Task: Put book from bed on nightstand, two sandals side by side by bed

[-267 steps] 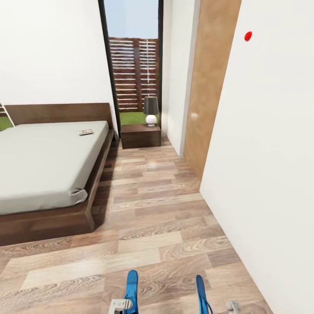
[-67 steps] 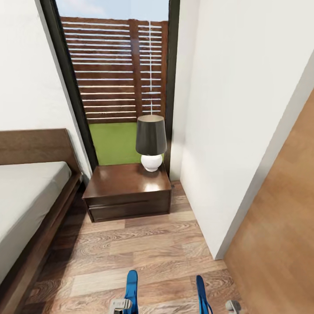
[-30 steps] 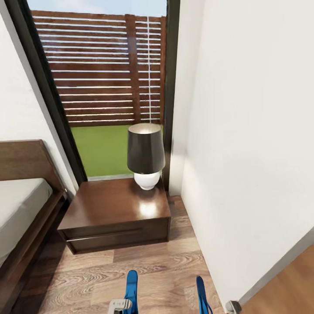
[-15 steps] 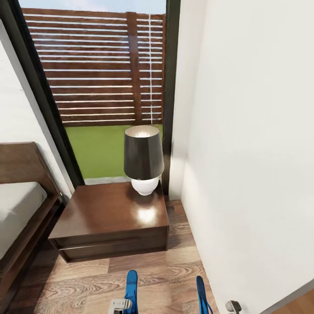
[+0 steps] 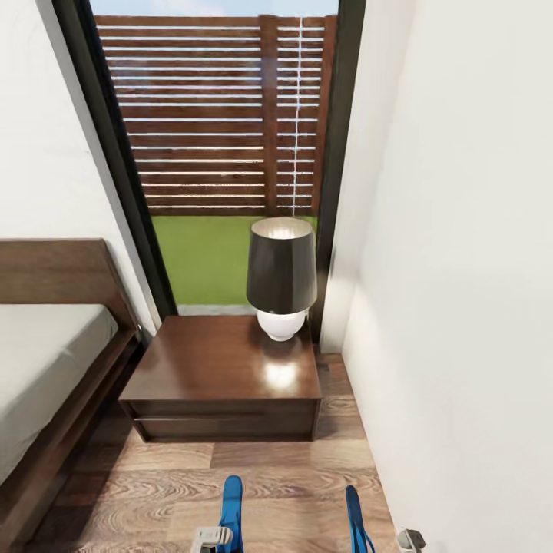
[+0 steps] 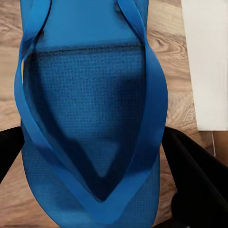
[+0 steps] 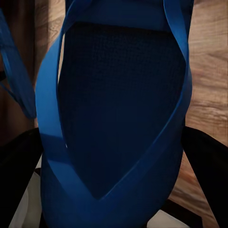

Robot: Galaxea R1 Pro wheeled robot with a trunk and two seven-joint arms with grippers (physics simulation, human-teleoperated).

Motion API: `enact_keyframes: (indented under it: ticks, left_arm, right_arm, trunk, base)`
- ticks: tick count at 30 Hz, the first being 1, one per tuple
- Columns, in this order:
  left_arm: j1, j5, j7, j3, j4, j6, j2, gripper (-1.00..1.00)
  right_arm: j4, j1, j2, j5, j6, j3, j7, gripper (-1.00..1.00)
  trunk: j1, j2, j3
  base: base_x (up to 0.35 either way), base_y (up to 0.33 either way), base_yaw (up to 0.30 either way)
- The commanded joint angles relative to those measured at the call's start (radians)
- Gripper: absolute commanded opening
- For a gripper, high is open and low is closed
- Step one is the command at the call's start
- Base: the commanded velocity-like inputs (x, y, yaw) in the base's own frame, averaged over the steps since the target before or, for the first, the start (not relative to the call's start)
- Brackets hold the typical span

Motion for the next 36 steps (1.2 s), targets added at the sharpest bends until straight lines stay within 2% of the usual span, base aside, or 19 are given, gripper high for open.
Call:
enact_keyframes:
  ticks: [1,36]
  left_arm:
    - [-0.001,0.009,-0.001,-0.004,0.000,0.001,0.001,-1.00]
    - [-0.001,0.009,-0.001,-0.004,0.000,0.001,0.001,-1.00]
  right_arm:
    - [-0.001,0.000,0.000,-0.008,0.010,0.001,0.004,-1.00]
    - [-0.001,0.000,0.000,-0.009,0.010,0.001,0.004,-1.00]
  trunk:
    - [0.000,0.000,-0.002]
    - [0.000,0.000,-0.025]
  base:
    - [0.000,0.000,0.266]
    - [0.000,0.000,0.268]
